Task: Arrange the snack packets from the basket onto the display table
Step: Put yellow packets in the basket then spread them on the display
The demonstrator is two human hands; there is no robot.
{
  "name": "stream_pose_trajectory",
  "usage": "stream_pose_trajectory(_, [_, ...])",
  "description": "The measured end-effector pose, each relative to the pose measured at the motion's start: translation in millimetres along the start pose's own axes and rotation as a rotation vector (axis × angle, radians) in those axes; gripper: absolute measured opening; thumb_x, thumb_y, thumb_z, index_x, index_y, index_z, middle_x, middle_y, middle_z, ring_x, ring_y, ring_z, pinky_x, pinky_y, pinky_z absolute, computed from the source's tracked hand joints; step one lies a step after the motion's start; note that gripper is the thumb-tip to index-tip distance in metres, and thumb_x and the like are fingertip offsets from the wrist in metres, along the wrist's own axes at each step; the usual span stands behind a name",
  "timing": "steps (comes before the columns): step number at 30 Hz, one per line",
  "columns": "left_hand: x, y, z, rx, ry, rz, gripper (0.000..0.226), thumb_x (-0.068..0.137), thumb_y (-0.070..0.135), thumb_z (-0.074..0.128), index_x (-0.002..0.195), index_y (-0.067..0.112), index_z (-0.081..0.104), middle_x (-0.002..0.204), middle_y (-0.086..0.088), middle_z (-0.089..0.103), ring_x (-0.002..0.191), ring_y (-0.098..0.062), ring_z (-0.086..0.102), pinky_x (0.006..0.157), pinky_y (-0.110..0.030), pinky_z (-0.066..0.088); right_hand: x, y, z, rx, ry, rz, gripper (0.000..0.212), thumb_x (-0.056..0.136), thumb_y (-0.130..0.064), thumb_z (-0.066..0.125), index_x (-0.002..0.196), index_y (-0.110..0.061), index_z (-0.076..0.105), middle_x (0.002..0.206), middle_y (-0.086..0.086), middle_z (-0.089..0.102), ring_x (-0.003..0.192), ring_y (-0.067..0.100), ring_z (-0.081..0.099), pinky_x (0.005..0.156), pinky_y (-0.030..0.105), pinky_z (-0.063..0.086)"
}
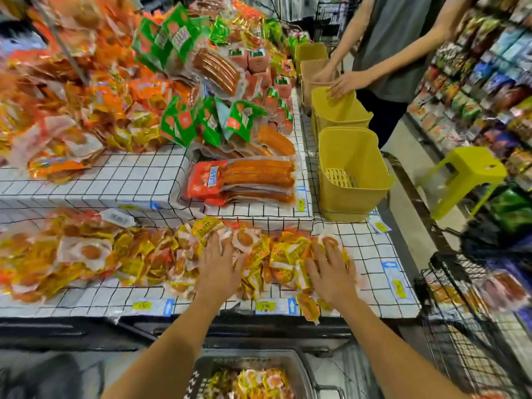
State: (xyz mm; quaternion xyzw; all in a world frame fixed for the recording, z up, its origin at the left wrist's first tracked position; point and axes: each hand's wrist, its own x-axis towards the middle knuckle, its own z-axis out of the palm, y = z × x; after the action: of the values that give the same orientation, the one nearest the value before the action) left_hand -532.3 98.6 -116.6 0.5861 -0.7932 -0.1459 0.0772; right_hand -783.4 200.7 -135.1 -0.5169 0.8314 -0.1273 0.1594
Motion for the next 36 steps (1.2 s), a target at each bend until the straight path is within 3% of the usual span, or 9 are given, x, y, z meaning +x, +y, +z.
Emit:
stream_pose_trajectory(4, [4.3, -1.3, 0.1, 0.01, -0.026, 0.004, 0.073, 0.098, 0.059, 0.022, 0.154, 0.013, 0.023, 0.164, -0.016, 0.001, 0.151, -0.029, -0.003, 0.121, -0.048, 0.003, 1.2, -0.7, 1.0, -0.034, -0.024, 0.0, 0.064, 0.097, -0.062, 0.011, 0.156, -0.039, 0.011, 0.167, -0.003, 0.004, 0.153, 0.02, 0.001, 0.12, 0.056, 0.001])
stream_pose_trajectory(6, [4.9, -1.3, -1.4, 0.005, -0.04, 0.012, 0.072, 0.099, 0.058, 0.023, 0.154, 0.012, 0.023, 0.163, -0.016, 0.001, 0.151, -0.03, -0.004, 0.12, -0.047, 0.002, -0.5, -1.8, -0.9, -0.043, -0.015, -0.007, 0.07, 0.092, -0.065, 0.004, 0.156, -0.038, 0.012, 0.167, -0.001, 0.005, 0.153, 0.02, 0.002, 0.12, 0.055, 0.003])
stream_pose_trajectory(8, [4.6, -2.5, -4.6, 0.011, -0.032, 0.03, 0.071, 0.098, 0.059, 0.027, 0.152, 0.012, 0.029, 0.163, -0.017, 0.005, 0.151, -0.031, 0.001, 0.12, -0.048, 0.007, -2.1, -3.5, -3.8, -0.048, -0.032, -0.011, 0.078, 0.085, -0.067, -0.003, 0.156, -0.038, 0.01, 0.167, -0.001, 0.004, 0.153, 0.021, 0.001, 0.12, 0.055, 0.003])
stream_pose_trajectory(12, [4.5, -3.4, -20.0, 0.047, 0.049, 0.081, 0.056, 0.095, 0.056, 0.046, 0.132, 0.015, 0.052, 0.155, -0.02, 0.028, 0.145, -0.035, 0.022, 0.112, -0.052, 0.024, -3.0, -4.7, -14.7, -0.088, -0.077, -0.012, 0.065, 0.096, -0.06, 0.01, 0.157, -0.036, 0.012, 0.166, 0.001, 0.008, 0.153, 0.022, 0.002, 0.12, 0.055, 0.007])
stream_pose_trajectory(15, [0.7, -1.5, -34.3, 0.155, 0.111, 0.071, 0.061, 0.091, 0.064, 0.048, 0.138, 0.025, 0.05, 0.148, -0.013, 0.039, 0.14, -0.031, 0.032, 0.11, -0.051, 0.018, -6.7, -7.4, -26.5, -0.137, -0.05, -0.038, 0.056, 0.103, -0.052, 0.025, 0.155, -0.033, 0.022, 0.16, 0.004, 0.023, 0.15, 0.024, 0.013, 0.117, 0.052, 0.019])
stream_pose_trajectory(21, [-10.1, -5.0, -58.4, 0.216, 0.107, 0.074, 0.074, 0.087, 0.074, 0.043, 0.149, 0.034, 0.032, 0.134, -0.002, 0.051, 0.128, -0.025, 0.043, 0.107, -0.048, 0.028, -17.7, -27.4, -49.5, -0.201, -0.006, -0.075, 0.045, 0.101, -0.047, 0.038, 0.14, -0.027, 0.047, 0.149, 0.009, 0.042, 0.14, 0.03, 0.033, 0.111, 0.046, 0.035])
stream_pose_trajectory(28, [-30.1, -20.4, -80.7, 0.178, 0.038, 0.151, 0.043, 0.092, 0.054, 0.049, 0.128, 0.03, 0.052, 0.136, -0.001, 0.05, 0.129, -0.026, 0.044, 0.105, -0.045, 0.035, -45.5, -73.3, -66.0, -0.19, -0.01, -0.174, 0.04, 0.1, -0.038, 0.043, 0.137, -0.023, 0.052, 0.145, 0.005, 0.048, 0.131, 0.03, 0.045, 0.098, 0.041, 0.045])
stream_pose_trajectory(33, [-58.4, -47.6, -95.6, 0.178, 0.006, 0.221, 0.038, 0.095, 0.044, 0.047, 0.127, 0.027, 0.055, 0.14, -0.008, 0.047, 0.121, -0.032, 0.051, 0.095, -0.046, 0.042, -84.2, -107.2, -62.0, -0.272, -0.009, -0.19, 0.042, 0.1, -0.04, 0.042, 0.138, -0.023, 0.052, 0.129, 0.006, 0.057, 0.116, 0.028, 0.057, 0.081, 0.039, 0.054])
stream_pose_trajectory(36, [-81.5, -68.4, -100.9, 0.228, -0.03, 0.289, 0.035, 0.098, 0.042, 0.044, 0.124, 0.022, 0.057, 0.131, -0.01, 0.054, 0.102, -0.031, 0.059, 0.07, -0.038, 0.043, -114.9, -125.5, -50.4, -0.328, -0.002, -0.196, 0.039, 0.1, -0.04, 0.04, 0.129, -0.022, 0.057, 0.119, 0.008, 0.062, 0.105, 0.029, 0.062, 0.076, 0.039, 0.056])
